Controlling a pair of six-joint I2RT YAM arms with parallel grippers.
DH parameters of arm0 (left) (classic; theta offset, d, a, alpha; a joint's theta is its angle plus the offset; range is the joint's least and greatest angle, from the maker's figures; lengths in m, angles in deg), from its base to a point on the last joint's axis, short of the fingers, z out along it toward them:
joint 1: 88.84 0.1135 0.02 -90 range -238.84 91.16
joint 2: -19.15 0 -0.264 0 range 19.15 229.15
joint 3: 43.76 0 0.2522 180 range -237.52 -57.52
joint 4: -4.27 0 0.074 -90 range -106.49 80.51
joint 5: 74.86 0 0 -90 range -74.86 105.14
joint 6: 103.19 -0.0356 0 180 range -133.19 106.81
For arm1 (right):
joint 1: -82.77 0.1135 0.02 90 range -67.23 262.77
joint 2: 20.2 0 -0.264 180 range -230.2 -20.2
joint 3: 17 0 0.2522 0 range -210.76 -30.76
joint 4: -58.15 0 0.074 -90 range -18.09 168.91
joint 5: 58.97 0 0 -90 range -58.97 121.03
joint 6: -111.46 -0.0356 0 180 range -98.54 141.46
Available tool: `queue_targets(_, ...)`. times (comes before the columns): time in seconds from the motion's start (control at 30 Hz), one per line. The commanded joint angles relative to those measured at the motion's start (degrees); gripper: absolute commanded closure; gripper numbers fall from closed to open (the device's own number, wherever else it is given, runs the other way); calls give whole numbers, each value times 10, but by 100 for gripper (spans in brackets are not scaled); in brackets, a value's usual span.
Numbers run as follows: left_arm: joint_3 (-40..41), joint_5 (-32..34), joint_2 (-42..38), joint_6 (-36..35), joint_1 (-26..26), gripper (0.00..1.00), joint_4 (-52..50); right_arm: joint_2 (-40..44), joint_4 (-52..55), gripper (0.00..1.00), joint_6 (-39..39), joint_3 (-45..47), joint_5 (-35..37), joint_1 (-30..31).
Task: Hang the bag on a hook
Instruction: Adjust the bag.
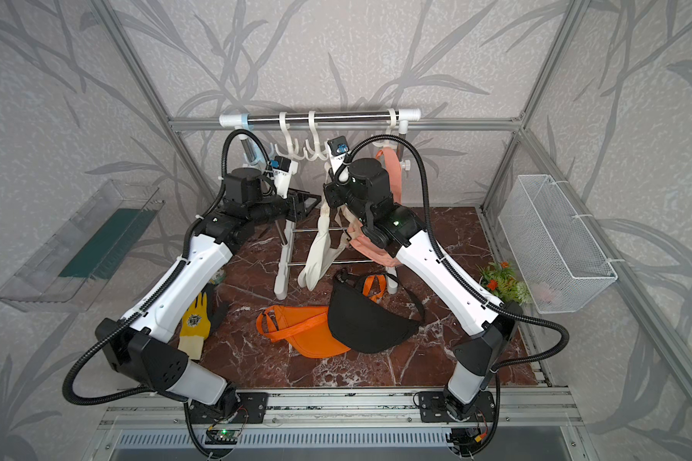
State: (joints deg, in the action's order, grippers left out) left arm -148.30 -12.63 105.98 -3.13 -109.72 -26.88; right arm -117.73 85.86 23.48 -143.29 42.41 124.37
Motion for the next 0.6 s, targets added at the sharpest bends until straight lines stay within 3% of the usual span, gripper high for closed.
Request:
queue_targets(0.0, 44, -37, -54, -64, -20, 36, 82, 12, 6, 100, 5, -21, -10, -2)
queue_targets(0.13, 105, -86, -96, -103, -15, 35, 132, 11, 11, 100, 6, -26, -14, -2)
queue_targets(0.27, 116, -133, -102, -110, -11, 31, 125, 10, 15, 100, 4, -30, -19, -2)
queue_targets(0.57, 146, -78, -53, -50, -13, 26, 197, 17, 19, 100, -1, -32, -21, -2)
